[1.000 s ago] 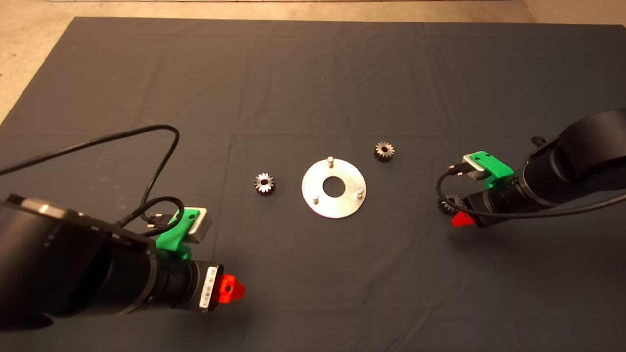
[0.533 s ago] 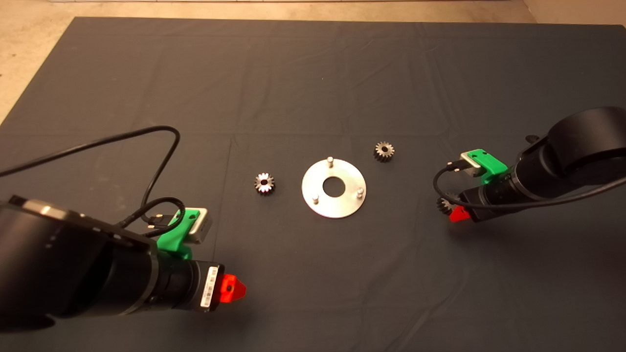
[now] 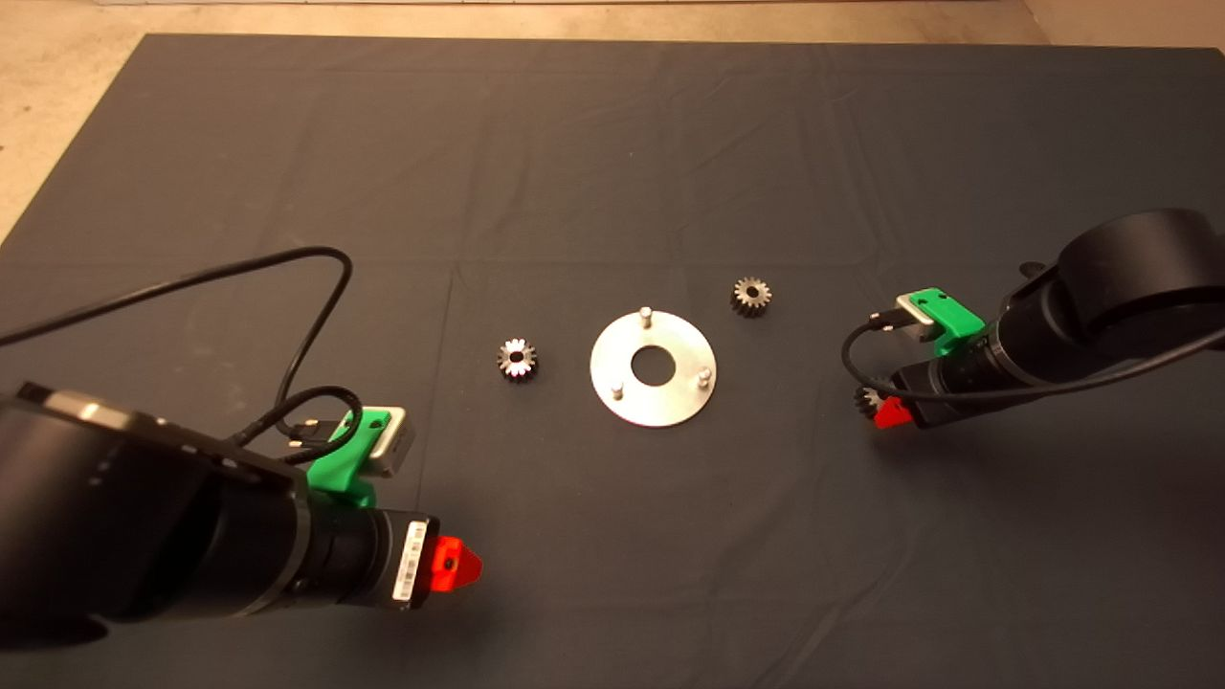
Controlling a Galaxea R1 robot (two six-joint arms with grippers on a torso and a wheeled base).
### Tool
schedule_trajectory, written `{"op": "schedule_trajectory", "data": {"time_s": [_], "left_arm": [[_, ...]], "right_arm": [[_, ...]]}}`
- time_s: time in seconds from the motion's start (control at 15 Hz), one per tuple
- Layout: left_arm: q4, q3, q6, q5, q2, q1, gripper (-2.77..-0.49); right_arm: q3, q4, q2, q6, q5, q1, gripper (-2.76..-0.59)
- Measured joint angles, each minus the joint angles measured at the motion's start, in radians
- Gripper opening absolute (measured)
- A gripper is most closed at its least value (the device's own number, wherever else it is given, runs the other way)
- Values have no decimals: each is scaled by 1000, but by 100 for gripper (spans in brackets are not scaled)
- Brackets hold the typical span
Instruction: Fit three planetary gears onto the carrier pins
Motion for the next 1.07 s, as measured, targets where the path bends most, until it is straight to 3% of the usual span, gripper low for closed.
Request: {"op": "schedule_trajectory", "data": {"time_s": [0.4,1.07], "left_arm": [[0,0,0,0,0,0,-51],[1,0,-1,0,0,0,-51]], "right_arm": [[-26,-28,5,-3,0,-16,-144],[-59,-38,32,-3,0,-27,-144]]}}
